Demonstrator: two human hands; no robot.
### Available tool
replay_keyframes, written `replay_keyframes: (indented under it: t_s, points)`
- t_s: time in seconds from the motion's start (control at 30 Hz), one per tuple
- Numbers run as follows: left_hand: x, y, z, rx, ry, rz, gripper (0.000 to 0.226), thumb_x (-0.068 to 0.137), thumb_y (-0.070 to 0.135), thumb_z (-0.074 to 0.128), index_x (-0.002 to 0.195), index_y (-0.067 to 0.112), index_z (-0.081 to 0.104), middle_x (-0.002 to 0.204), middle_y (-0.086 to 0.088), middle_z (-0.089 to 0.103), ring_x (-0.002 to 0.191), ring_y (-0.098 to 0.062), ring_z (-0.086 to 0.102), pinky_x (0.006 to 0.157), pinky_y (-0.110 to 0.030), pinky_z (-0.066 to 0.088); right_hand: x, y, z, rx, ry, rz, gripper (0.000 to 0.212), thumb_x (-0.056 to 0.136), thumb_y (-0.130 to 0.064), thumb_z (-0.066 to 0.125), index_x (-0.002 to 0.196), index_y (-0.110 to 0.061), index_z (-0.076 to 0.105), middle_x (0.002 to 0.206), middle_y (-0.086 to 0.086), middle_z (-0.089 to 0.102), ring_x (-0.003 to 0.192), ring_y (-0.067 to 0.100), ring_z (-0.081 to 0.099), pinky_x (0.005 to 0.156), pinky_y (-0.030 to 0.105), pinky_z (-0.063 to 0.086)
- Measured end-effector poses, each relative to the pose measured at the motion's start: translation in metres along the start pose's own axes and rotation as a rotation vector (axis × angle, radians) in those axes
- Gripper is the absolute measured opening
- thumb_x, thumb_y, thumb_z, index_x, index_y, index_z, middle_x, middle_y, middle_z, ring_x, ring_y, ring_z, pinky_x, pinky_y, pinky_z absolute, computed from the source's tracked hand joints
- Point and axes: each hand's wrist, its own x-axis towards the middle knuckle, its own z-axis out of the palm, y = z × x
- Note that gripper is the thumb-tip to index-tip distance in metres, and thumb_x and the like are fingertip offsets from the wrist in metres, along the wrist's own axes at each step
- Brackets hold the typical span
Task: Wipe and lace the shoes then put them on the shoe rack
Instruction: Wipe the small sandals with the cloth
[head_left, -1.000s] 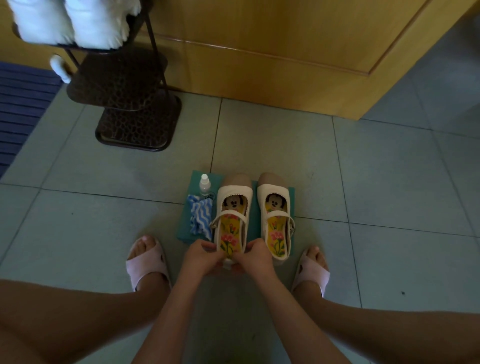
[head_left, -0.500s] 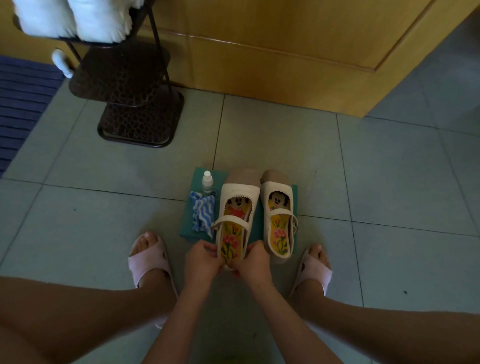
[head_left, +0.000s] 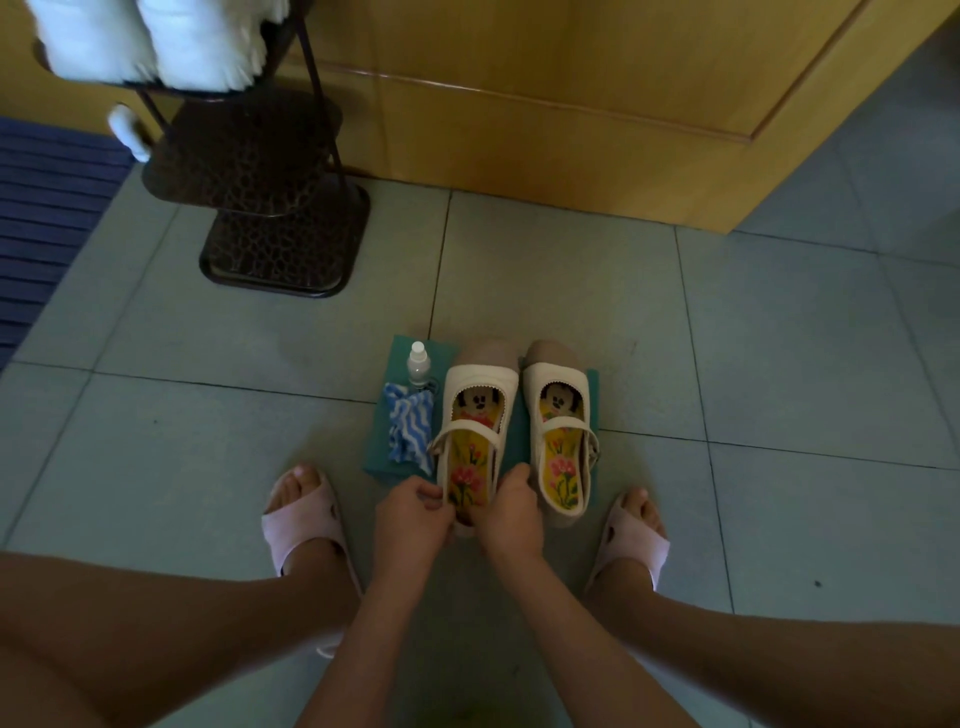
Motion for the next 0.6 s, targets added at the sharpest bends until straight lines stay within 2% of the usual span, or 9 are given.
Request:
replay_keyframes:
  t_s: [0.23,0.43,0.5,0.57,0.6]
  points:
    - [0.007,-0.004,0.002,-0.008,-0.02,0.023,0.027,0.072,0.001,0.066,0.066,0.025,0.055,0.075,-0.01,0.068,0.071,-0.026,0.068,0.072,-0.047,0.057,0.01,-0.001,0.002,0.079,-0.021,0.01,0.035,0.085,-0.019,0.062,0.108,-0.006,0.04,0.103,0.018,0.061,0.087,0.038,0.066,0.068,0.049,0.057]
    - [0.006,-0.013,0.003,0.002,-0.038,0.001,0.015,0.076,0.01,0.068,0.072,0.021,0.058,0.081,-0.009,0.07,0.074,-0.026,0.068,0.072,-0.047,0.057,0.016,0.013,0.016,0.108,0.023,0.043,0.044,0.083,-0.015,0.058,0.121,-0.009,0.038,0.104,0.018,0.06,0.086,0.039,0.066,0.065,0.052,0.057]
    - [0.003,-0.017,0.003,0.03,-0.035,0.019,0.01,0.078,0.013,0.067,0.079,0.019,0.06,0.088,-0.008,0.07,0.079,-0.025,0.068,0.073,-0.046,0.057,0.012,0.016,0.017,0.139,0.033,0.027,0.034,0.083,-0.012,0.058,0.112,-0.008,0.042,0.101,0.017,0.062,0.085,0.038,0.066,0.065,0.051,0.057]
    - [0.001,-0.019,0.004,0.044,-0.026,0.042,0.009,0.08,0.014,0.066,0.085,0.018,0.06,0.092,-0.008,0.069,0.082,-0.024,0.067,0.074,-0.045,0.056,0.005,0.018,0.013,0.191,0.047,-0.011,0.022,0.083,-0.012,0.063,0.093,-0.012,0.043,0.093,0.016,0.062,0.081,0.037,0.065,0.065,0.05,0.056]
    - [0.0,-0.019,0.004,0.039,-0.018,0.051,0.009,0.08,0.015,0.066,0.085,0.018,0.06,0.092,-0.008,0.069,0.082,-0.024,0.067,0.074,-0.045,0.056,0.003,0.019,0.012,0.214,0.059,-0.029,0.025,0.082,-0.013,0.066,0.085,-0.016,0.041,0.088,0.014,0.061,0.078,0.035,0.065,0.065,0.05,0.055]
